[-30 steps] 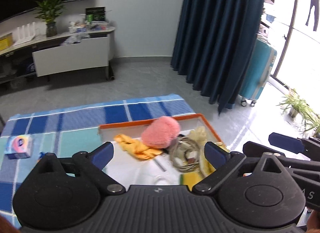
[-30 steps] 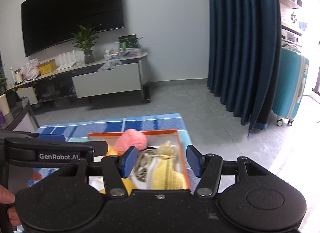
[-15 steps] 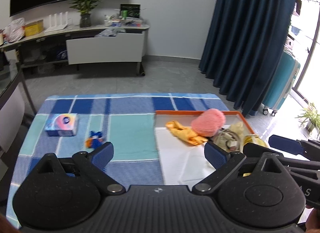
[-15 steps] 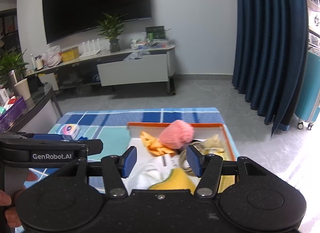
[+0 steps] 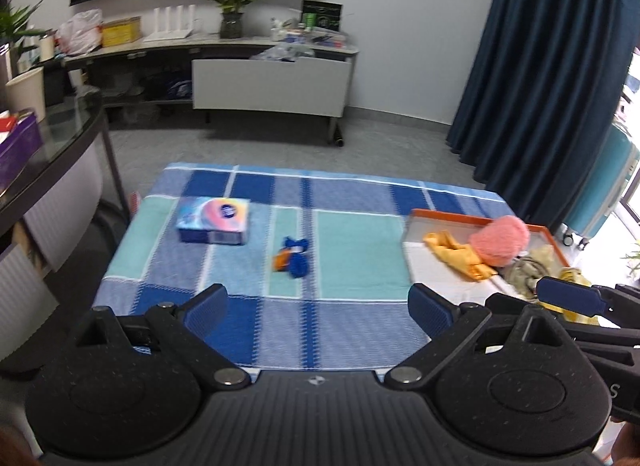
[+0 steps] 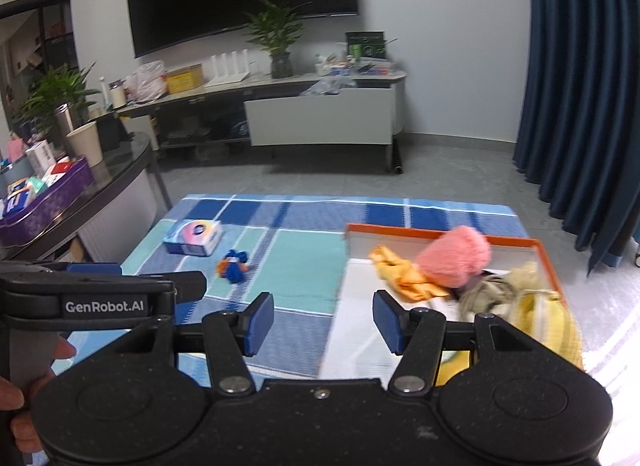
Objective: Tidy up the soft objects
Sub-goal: 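Move left tool to the tissue box while right tool reaches the blue rope toy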
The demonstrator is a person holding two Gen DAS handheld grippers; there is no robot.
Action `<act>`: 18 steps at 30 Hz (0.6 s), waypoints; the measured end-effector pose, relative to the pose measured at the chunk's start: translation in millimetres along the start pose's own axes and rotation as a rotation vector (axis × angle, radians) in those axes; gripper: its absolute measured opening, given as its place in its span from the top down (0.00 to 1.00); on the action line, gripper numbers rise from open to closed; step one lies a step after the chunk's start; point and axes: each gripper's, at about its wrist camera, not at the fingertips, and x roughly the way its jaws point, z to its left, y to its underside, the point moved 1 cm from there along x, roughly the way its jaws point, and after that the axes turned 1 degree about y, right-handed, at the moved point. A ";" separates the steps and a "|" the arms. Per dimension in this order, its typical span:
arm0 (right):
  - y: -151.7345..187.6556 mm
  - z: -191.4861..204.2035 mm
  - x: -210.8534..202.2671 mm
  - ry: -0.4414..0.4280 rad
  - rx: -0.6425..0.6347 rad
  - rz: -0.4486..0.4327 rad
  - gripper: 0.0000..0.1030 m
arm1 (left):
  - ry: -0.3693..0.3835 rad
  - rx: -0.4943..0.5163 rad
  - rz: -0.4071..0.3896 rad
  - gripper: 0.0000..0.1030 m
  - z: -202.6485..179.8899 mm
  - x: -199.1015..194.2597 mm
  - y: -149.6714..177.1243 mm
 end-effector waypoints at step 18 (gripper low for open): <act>-6.0 47.0 44.8 -0.056 -0.041 0.054 0.35 | -0.087 -0.036 0.016 0.05 50.4 7.6 -1.7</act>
